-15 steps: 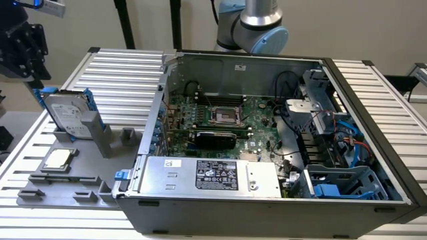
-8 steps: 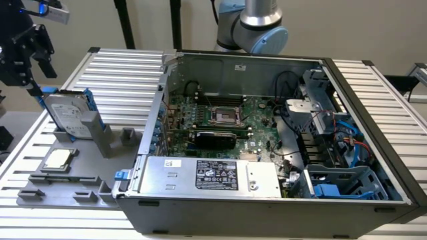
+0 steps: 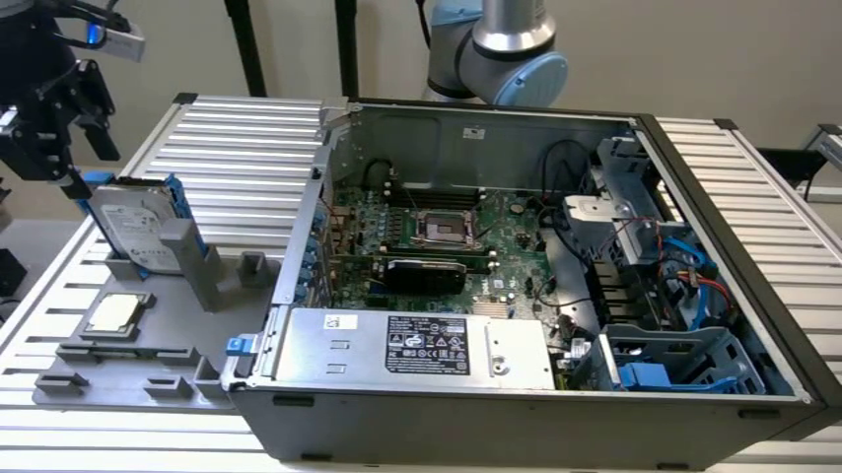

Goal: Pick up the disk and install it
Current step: 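Pick up the disk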

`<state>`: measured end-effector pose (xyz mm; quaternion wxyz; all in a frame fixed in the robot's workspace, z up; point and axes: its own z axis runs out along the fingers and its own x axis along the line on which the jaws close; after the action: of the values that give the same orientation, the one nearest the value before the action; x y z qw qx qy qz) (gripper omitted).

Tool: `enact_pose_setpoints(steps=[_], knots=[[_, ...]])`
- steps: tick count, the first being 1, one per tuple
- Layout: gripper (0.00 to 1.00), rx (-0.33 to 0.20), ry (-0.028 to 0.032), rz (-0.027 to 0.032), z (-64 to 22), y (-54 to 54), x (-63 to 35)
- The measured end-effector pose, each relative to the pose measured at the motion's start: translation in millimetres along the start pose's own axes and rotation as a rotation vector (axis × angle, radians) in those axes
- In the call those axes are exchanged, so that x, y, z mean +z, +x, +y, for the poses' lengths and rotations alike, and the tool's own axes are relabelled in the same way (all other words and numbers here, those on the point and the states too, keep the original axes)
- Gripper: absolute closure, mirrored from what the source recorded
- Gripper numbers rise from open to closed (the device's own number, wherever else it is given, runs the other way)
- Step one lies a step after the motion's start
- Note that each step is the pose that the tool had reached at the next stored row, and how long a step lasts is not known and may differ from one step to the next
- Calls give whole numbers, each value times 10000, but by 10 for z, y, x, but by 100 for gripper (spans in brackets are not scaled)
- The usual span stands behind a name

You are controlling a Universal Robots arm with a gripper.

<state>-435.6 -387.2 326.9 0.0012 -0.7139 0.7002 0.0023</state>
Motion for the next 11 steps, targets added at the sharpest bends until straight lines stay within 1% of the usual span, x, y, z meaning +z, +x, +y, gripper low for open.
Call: enact_pose_setpoints(steps=[11], knots=[[29,186,1,0,4,-22,200]])
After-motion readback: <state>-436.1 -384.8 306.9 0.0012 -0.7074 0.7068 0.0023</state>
